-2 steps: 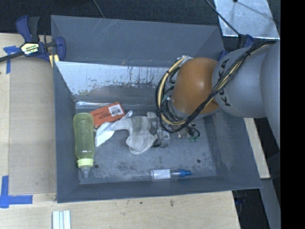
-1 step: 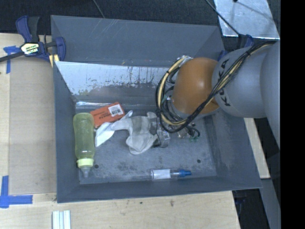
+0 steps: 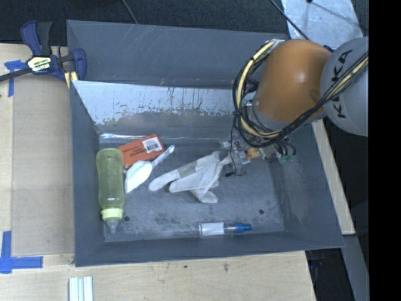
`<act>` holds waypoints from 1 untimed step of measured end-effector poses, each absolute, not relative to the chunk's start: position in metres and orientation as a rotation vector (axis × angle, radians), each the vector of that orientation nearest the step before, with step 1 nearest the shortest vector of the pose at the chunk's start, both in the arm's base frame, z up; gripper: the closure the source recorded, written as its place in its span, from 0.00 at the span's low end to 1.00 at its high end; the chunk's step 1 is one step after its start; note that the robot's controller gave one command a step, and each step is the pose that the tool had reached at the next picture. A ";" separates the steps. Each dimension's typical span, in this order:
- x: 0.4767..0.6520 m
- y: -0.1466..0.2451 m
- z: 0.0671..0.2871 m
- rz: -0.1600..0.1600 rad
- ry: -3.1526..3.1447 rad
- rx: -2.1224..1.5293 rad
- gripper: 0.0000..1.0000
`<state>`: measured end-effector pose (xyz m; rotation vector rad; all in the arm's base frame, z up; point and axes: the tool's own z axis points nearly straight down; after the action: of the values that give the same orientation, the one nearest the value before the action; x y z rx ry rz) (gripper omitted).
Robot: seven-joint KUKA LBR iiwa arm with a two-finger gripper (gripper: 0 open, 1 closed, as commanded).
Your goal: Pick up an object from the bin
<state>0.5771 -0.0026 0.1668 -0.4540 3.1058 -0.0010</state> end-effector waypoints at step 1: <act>0.577 -0.003 0.167 -0.001 3.106 -0.454 1.00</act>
Offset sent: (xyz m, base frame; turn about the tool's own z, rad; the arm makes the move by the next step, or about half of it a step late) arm 0.0008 -0.0148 0.0644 0.0042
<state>0.5771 -0.0026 0.1668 -0.4537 3.1058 -0.0009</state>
